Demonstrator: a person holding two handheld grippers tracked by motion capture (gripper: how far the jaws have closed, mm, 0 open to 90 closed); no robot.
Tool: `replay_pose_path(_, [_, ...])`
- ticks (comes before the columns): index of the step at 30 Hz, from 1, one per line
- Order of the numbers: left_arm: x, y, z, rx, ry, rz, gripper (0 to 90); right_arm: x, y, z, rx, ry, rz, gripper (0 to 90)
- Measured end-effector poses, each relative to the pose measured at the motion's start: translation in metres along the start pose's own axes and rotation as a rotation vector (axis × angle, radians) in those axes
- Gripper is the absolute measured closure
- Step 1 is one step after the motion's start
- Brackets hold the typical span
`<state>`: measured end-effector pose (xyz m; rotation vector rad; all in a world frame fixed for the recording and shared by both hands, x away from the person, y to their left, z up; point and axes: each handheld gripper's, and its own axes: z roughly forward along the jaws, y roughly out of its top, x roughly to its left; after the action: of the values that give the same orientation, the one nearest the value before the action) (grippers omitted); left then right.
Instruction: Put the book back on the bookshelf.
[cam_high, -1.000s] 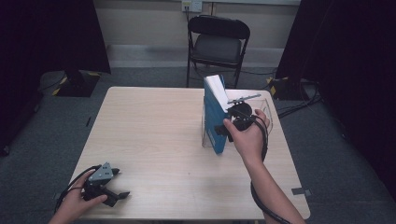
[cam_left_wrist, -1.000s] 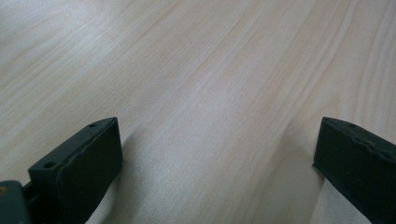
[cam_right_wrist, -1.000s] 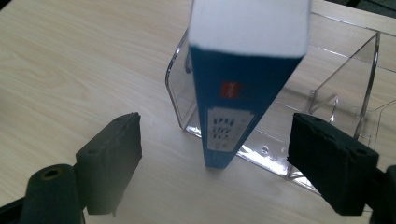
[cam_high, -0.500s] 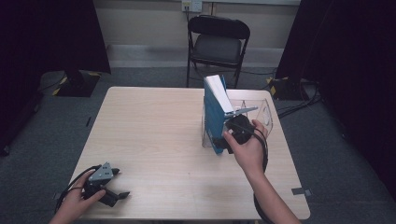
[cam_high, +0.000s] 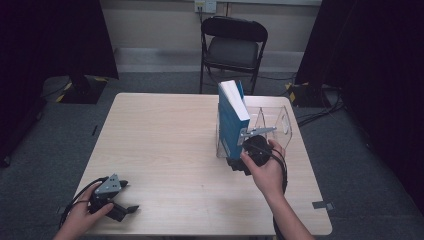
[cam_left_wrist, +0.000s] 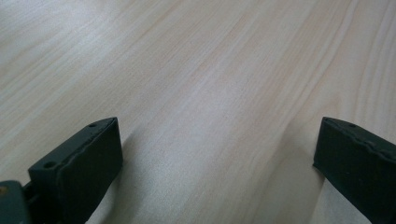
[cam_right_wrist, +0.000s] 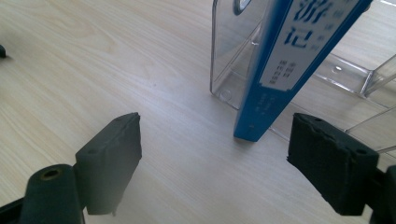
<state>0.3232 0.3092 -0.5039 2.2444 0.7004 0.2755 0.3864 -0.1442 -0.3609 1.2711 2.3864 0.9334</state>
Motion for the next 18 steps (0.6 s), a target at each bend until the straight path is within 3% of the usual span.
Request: replay_pose_path(18, [0.0,0.0,0.0,0.001,0.0,0.0,0.7,-0.007,-0.038,0.017,0.011,0.061,-0.038,17.9])
